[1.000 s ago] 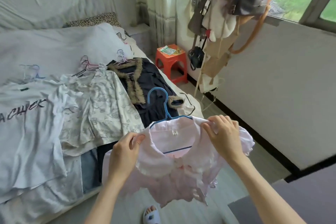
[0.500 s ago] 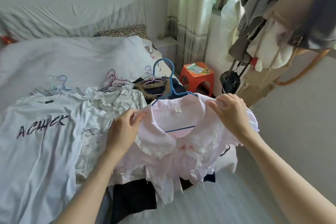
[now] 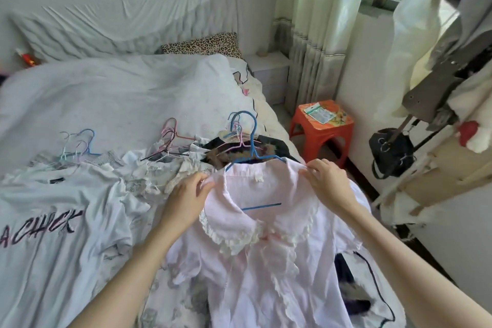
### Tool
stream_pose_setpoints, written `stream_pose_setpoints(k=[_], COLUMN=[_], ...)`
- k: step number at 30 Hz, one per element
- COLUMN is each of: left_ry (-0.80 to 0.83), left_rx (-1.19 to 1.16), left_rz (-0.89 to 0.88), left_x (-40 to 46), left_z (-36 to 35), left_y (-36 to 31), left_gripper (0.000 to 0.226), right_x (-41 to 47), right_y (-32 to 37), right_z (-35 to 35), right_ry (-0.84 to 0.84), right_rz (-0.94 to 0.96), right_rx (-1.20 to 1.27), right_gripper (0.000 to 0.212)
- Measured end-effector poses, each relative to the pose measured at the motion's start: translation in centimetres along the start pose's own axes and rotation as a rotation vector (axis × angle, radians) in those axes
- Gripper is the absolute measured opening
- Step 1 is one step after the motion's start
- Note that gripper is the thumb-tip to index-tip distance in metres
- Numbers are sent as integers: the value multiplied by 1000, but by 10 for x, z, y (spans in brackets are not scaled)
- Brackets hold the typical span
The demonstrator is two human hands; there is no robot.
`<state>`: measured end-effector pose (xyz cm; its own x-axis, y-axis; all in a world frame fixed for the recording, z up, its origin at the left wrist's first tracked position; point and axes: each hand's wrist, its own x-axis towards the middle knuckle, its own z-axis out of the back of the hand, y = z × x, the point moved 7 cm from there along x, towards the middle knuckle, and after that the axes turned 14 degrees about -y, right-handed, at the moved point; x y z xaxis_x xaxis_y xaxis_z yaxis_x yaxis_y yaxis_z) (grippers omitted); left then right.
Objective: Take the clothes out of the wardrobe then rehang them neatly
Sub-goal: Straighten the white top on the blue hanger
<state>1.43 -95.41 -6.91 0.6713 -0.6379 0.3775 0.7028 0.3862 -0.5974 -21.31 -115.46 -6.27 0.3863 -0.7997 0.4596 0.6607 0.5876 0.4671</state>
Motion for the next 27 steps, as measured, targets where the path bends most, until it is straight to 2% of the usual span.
stream_pose_setpoints(k=[3,6,10,15,19,21,23,27], left_ry=[178,256,238,152,152,190,264,458], left_rx=[101,176,218,188,239,291,342,281], left_rz=[51,64,73,18,28,38,51,106], left_x=[19,39,85,150,174,173,165,136], left_z=[-64,-106,-137,-157,-190,-207,-222,-240], left_y=[36,62,90,107,133,147,161,171], left_gripper=[20,24,28,22,16,15,25,47], right_x=[12,29,75,127,140,132,119,95], right_y=[-39,-59,-59,-56,-60,-65,-69,-67], right_z=[-70,-123,-172,-212,-248,-264,-276,-280], right_ry=[214,321,328,272,266,297,355,402], right_rz=[-17,-11,-11,-58,-107,-145,-167,-118], right_rx=[-69,-90,-121,-153,-197,-231,-279,-248], right_gripper=[20,22,21,22,25,26,30,43])
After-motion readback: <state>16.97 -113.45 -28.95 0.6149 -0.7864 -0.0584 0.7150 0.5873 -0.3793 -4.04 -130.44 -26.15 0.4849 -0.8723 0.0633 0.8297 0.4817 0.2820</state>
